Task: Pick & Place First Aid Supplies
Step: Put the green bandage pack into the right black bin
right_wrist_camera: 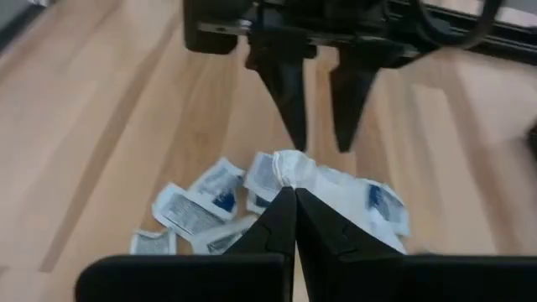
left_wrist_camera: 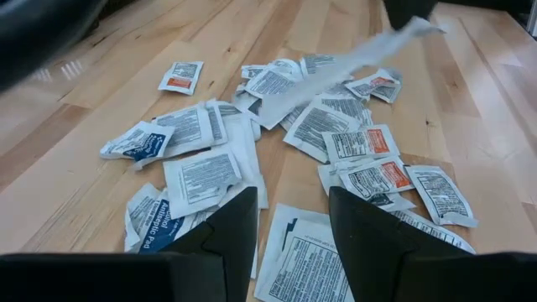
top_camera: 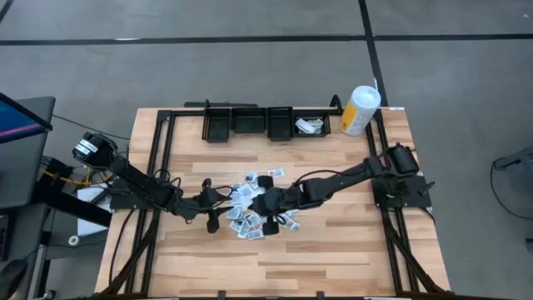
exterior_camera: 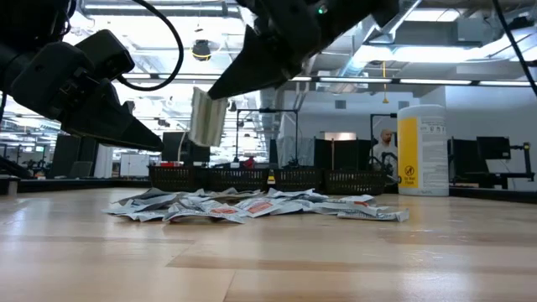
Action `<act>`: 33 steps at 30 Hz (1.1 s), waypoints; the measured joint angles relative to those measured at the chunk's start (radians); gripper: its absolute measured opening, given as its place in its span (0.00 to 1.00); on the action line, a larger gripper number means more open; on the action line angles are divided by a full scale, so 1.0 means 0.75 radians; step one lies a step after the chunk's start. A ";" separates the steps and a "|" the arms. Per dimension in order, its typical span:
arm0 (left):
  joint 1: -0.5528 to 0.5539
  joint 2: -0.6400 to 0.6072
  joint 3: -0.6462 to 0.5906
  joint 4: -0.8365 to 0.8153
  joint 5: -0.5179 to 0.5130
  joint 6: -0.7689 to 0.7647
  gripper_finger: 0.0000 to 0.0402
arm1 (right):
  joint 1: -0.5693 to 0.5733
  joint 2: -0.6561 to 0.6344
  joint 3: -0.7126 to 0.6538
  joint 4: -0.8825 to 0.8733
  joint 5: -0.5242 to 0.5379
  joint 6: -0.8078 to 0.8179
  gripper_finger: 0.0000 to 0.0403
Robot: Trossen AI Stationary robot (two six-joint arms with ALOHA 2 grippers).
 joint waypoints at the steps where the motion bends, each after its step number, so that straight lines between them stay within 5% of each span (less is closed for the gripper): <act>1: 0.000 0.000 0.000 0.000 0.000 0.000 0.37 | 0.005 -0.009 0.000 -0.019 0.020 0.000 0.00; 15: 0.000 0.000 0.000 0.004 0.000 0.000 0.37 | -0.021 -0.033 0.003 -0.156 0.155 -0.083 0.00; 25: 0.010 0.000 0.000 0.010 0.000 0.048 0.37 | -0.285 -0.107 0.005 -0.418 0.274 -0.087 0.00; 33: 0.065 0.000 0.000 0.017 0.000 0.077 0.37 | -0.505 -0.272 0.005 -0.763 0.531 0.229 0.00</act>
